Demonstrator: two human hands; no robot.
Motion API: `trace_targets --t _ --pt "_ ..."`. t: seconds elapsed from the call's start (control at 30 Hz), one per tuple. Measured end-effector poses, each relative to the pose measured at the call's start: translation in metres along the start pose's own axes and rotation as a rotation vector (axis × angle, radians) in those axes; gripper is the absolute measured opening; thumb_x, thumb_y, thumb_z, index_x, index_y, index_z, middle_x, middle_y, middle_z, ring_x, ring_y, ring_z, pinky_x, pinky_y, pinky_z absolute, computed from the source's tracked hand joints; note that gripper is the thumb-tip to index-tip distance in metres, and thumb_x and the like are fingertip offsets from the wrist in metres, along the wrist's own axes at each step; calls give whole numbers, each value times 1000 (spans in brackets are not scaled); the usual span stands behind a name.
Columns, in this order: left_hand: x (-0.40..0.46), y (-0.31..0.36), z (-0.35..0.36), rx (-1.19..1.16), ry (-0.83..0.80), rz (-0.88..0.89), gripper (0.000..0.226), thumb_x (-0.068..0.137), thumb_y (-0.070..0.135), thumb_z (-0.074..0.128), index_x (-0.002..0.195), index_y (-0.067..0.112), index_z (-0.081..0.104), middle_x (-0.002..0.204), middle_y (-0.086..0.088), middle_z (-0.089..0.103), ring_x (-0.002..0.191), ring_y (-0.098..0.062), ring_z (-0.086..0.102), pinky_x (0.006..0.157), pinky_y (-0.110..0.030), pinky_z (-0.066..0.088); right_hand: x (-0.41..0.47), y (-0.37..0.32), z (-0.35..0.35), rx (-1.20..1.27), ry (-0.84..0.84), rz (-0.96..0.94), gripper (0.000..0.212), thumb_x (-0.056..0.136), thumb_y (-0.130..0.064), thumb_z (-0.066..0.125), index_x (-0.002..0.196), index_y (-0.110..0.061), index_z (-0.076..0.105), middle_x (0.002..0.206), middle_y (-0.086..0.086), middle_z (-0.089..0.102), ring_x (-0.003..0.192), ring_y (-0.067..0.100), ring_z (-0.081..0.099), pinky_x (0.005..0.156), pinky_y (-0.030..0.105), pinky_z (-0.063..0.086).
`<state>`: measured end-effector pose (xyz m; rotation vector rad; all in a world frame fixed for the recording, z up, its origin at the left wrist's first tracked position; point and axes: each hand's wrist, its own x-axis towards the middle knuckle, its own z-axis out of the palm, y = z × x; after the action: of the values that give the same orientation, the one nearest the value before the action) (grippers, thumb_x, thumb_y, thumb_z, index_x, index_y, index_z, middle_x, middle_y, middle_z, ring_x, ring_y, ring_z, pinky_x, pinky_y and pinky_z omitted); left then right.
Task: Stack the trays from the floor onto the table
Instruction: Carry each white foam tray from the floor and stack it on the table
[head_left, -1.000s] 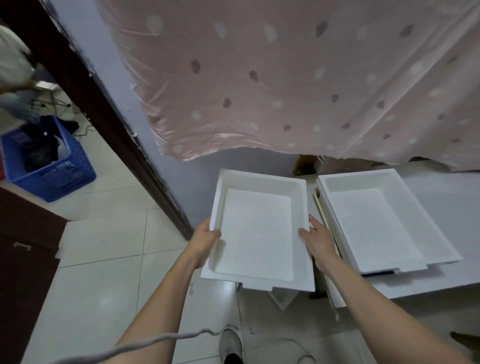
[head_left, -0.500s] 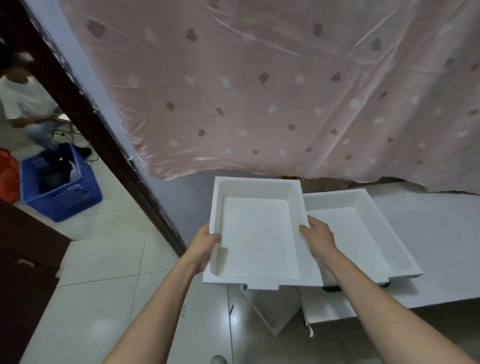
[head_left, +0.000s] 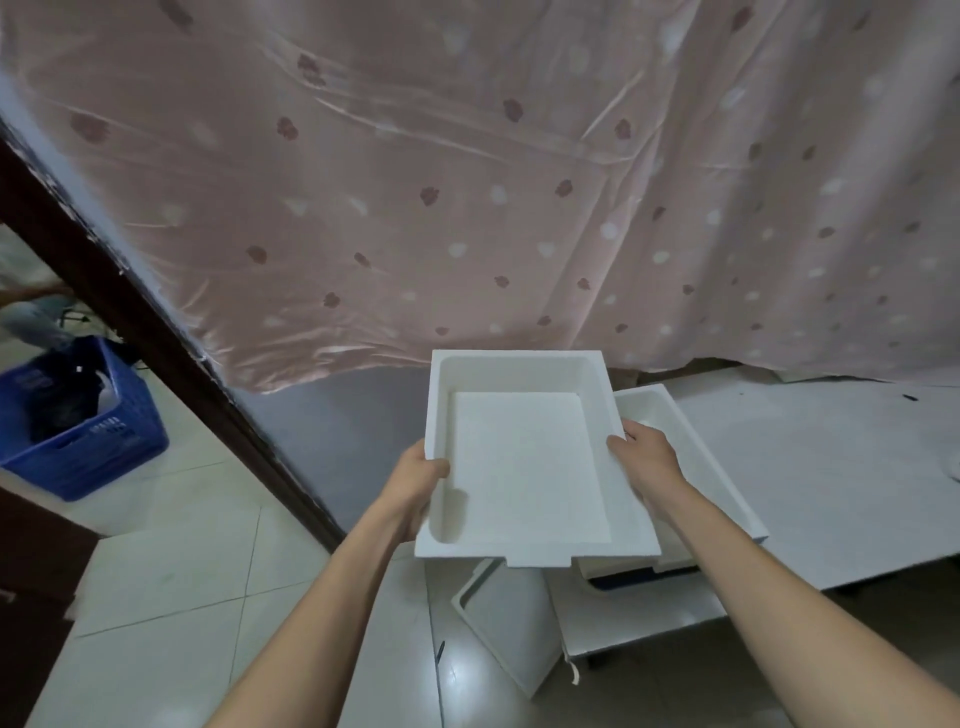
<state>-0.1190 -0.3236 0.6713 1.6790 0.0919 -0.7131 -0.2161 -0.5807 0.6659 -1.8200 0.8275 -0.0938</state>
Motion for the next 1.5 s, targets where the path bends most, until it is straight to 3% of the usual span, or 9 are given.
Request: trace_targets --t 0.13,0.27,0.37,0.57,0.73,0.9,1.03,1.4,1.5 --pt "9 -4 31 -1 -19 0 52 85 -10 38 130 9 57 114 -11 70 100 -33 68 75 -40 58 8 13 -27 -18 33 17 31 86 -16 43 100 -24 70 95 0 73 87 26 69 84 43 56" --pt "15 -4 55 -11 -29 7 51 88 -11 37 130 10 57 119 -13 68 103 -34 66 77 -40 56 13 19 -45 -30 73 13 30 90 -15 42 105 -20 68 97 2 71 89 26 67 81 38 54" --pt "20 -3 69 3 -33 3 51 89 -10 37 130 11 57 120 -14 67 104 -35 65 80 -43 56 21 25 -57 -58 93 15 32 90 -16 43 111 -19 66 100 5 70 90 27 66 84 41 55" --pt "28 -5 91 32 -33 -6 52 88 -9 37 132 10 55 120 -12 68 106 -34 66 89 -48 56 26 39 -73 -24 97 12 37 90 -15 41 114 -27 66 101 1 71 89 26 67 79 39 55" --pt "31 -13 106 20 -22 -10 50 90 -10 36 130 13 55 116 -10 68 101 -29 66 76 -38 56 31 48 -81 -38 95 6 37 89 -16 40 112 -28 67 98 -2 72 89 26 67 80 39 55" --pt "36 -25 118 27 7 -9 53 86 -10 36 130 13 56 120 -10 67 108 -33 65 92 -49 54 35 61 -87 -42 78 14 43 90 -19 39 123 -33 62 104 -4 71 90 22 67 75 32 54" --pt "38 -32 125 31 13 -6 53 87 -10 36 126 19 56 116 -5 68 104 -28 65 86 -43 55 41 72 -87 -72 72 16 42 91 -21 38 127 -32 59 109 -2 69 93 23 66 80 35 55" --pt "53 -36 136 -26 33 -46 47 91 -9 35 125 17 54 107 0 67 95 -21 65 69 -33 54 72 81 -85 -178 69 -10 40 97 -20 35 131 -27 55 108 2 68 92 24 62 68 26 44" --pt "58 -36 138 -40 30 -43 48 91 -9 35 127 14 54 113 -4 67 97 -22 65 71 -34 54 81 82 -85 -193 71 -17 40 97 -20 36 131 -26 55 107 1 68 91 23 60 65 25 41"
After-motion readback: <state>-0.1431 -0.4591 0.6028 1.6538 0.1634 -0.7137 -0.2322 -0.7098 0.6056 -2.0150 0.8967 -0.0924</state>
